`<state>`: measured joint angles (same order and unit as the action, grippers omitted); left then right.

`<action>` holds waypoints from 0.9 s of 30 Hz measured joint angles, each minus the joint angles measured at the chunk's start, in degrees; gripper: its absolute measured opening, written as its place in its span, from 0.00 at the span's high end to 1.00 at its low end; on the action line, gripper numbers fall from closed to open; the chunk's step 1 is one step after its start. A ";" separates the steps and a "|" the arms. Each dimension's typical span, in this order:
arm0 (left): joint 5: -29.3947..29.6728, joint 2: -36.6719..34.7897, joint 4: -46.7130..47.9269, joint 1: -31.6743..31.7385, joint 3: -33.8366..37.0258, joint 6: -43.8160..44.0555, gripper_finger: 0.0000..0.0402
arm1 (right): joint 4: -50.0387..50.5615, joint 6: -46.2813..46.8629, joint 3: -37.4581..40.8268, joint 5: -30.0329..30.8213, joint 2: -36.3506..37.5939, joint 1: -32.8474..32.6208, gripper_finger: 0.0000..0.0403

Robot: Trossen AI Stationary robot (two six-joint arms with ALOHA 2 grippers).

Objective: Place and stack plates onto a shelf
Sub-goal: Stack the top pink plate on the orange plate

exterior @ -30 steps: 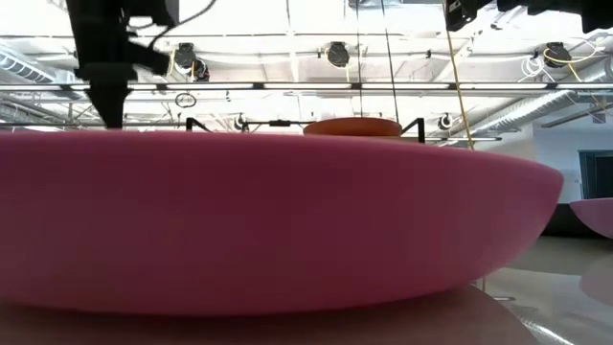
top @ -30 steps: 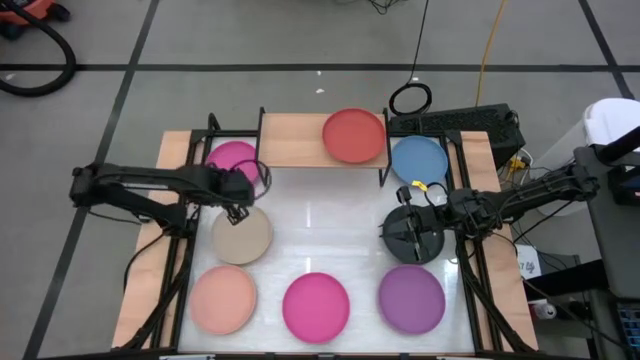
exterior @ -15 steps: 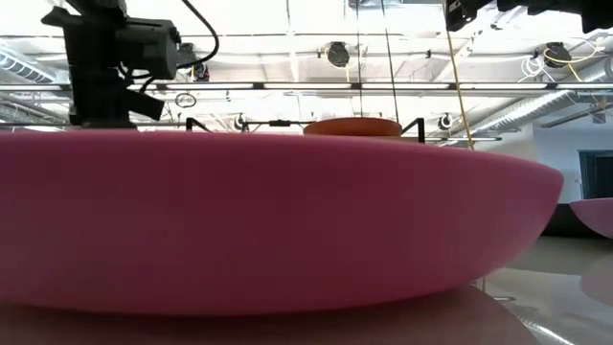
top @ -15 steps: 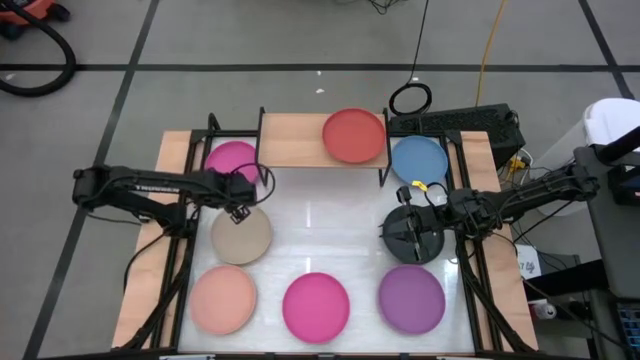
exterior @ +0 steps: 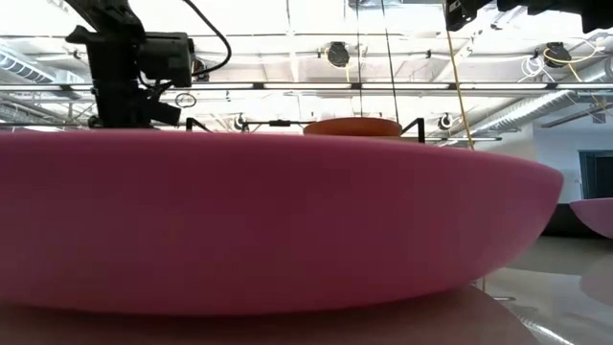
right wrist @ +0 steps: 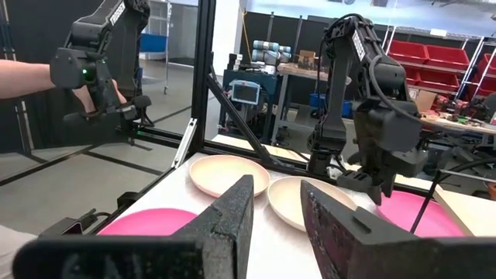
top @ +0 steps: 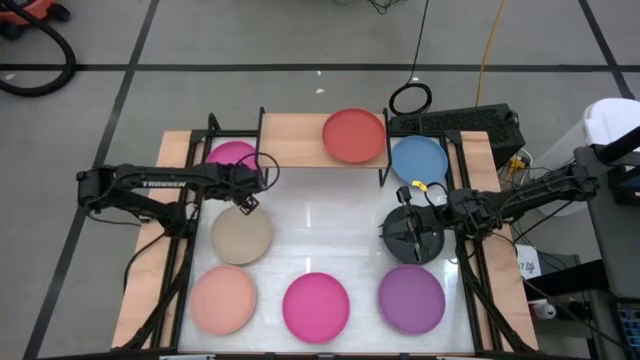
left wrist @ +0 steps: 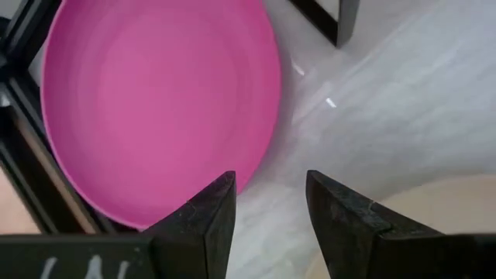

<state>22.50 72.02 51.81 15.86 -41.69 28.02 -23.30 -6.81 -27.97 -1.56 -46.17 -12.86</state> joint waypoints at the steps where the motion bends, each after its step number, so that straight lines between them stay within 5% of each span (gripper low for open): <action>1: 0.01 0.59 -0.49 0.22 -0.02 -0.42 0.59 | 0.03 0.02 0.00 0.00 0.00 0.00 0.77; 27: 0.57 14.41 -2.95 6.01 -0.02 -1.29 0.64 | 0.43 0.10 0.00 0.01 -0.01 0.00 0.77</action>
<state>23.07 86.43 48.86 21.87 -41.71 26.73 -22.87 -6.71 -27.97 -1.56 -46.18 -12.86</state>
